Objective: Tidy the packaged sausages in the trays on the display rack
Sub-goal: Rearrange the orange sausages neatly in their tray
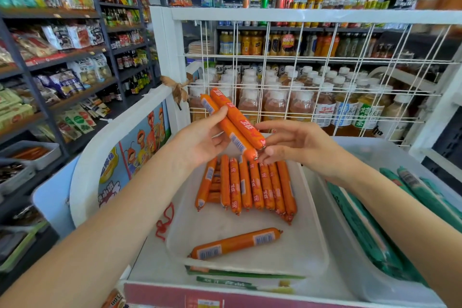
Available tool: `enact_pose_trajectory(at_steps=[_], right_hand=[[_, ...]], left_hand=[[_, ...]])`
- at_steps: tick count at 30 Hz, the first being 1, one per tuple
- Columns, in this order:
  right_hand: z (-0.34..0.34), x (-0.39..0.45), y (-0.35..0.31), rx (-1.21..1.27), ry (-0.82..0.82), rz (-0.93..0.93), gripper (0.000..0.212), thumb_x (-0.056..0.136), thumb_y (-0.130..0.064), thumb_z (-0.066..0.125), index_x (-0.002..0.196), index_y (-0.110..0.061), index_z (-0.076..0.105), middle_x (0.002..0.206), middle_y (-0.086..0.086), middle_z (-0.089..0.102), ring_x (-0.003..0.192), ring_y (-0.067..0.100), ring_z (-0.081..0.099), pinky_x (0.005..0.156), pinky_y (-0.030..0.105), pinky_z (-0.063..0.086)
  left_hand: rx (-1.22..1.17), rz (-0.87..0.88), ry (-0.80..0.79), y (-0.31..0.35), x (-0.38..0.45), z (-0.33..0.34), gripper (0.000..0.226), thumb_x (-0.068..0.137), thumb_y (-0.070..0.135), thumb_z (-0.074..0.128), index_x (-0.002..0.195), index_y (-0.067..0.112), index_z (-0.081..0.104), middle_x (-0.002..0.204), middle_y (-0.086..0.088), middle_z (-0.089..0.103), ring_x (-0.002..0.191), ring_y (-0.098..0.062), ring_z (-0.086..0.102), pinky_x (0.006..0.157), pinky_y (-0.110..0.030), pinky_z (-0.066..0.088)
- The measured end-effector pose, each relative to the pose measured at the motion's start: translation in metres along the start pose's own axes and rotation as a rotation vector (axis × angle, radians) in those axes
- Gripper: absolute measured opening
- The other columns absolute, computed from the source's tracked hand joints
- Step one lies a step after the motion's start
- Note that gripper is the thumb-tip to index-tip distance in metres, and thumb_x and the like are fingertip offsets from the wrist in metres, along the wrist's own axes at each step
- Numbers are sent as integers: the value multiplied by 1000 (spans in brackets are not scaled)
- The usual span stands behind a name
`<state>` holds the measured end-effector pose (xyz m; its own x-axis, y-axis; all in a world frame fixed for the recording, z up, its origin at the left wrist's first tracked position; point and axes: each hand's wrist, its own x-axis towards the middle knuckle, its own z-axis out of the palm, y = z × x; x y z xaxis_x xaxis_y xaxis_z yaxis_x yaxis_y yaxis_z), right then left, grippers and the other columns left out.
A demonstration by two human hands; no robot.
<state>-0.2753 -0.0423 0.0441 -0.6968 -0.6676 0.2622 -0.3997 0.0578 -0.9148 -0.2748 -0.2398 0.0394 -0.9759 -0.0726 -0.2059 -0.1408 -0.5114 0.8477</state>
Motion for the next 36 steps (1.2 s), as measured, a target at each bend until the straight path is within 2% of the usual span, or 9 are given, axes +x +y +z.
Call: enact_pose_trajectory(at_steps=[4,10,14,21,24,27,30,33,36], right_hand=[[10,2,0,-224,-13,-57,74,63,-20,74,129,-27,43,98,4,71,85,16,70,81,27,55],[12,1,5,-251,26,-63,64,65,-17,75,123,-25,49,92,9,72,83,13,70,79,24,55],[14,2,14,-329,25,-17,57,67,-10,78,115,-24,51,88,4,70,80,8,69,79,21,55],[7,3,37,-839,-285,189,42,79,-25,71,107,-41,44,92,-22,54,83,-7,54,70,5,41],[7,7,54,-1046,-394,248,38,85,-22,62,122,-21,55,111,-3,60,102,15,55,84,21,42],[8,11,51,-1058,-408,224,33,90,-17,54,123,-17,58,113,3,61,95,12,52,80,16,36],[12,11,48,-1122,-351,129,27,90,-16,53,115,-14,62,112,2,59,96,12,50,79,15,34],[18,6,41,-1130,-303,18,15,87,-19,57,97,-19,69,99,-5,59,86,7,51,84,22,41],[28,-3,44,-1174,-600,41,14,83,-19,58,88,-15,71,88,-1,66,78,14,56,79,31,47]], left_hand=[[-43,-26,3,-4,2,0,17,86,26,61,98,15,56,88,-3,66,87,-15,59,81,-24,46],[33,-57,6,-13,7,-5,18,85,24,62,98,12,59,84,-5,66,84,-17,62,84,-29,50],[287,-13,19,-34,12,2,16,88,25,60,99,14,62,84,-4,65,74,-15,62,57,-24,52],[891,74,-125,-49,25,1,11,89,18,59,97,20,52,99,-4,62,94,-17,61,67,-22,54],[1237,48,-209,-52,29,-7,24,89,15,58,112,13,51,99,-2,60,95,-18,60,79,-31,55],[1624,122,-272,-52,32,-17,37,88,20,58,123,11,52,109,-9,62,97,-22,60,86,-38,51],[1767,252,-301,-51,24,-24,32,89,17,54,121,16,56,107,-4,61,86,-14,56,73,-25,45],[1817,430,-245,-45,8,-31,26,91,17,50,114,17,61,107,-1,62,93,-14,57,79,-24,45],[1899,540,-206,-39,-2,-42,24,92,22,50,112,22,61,107,3,62,98,-14,57,88,-34,46]])
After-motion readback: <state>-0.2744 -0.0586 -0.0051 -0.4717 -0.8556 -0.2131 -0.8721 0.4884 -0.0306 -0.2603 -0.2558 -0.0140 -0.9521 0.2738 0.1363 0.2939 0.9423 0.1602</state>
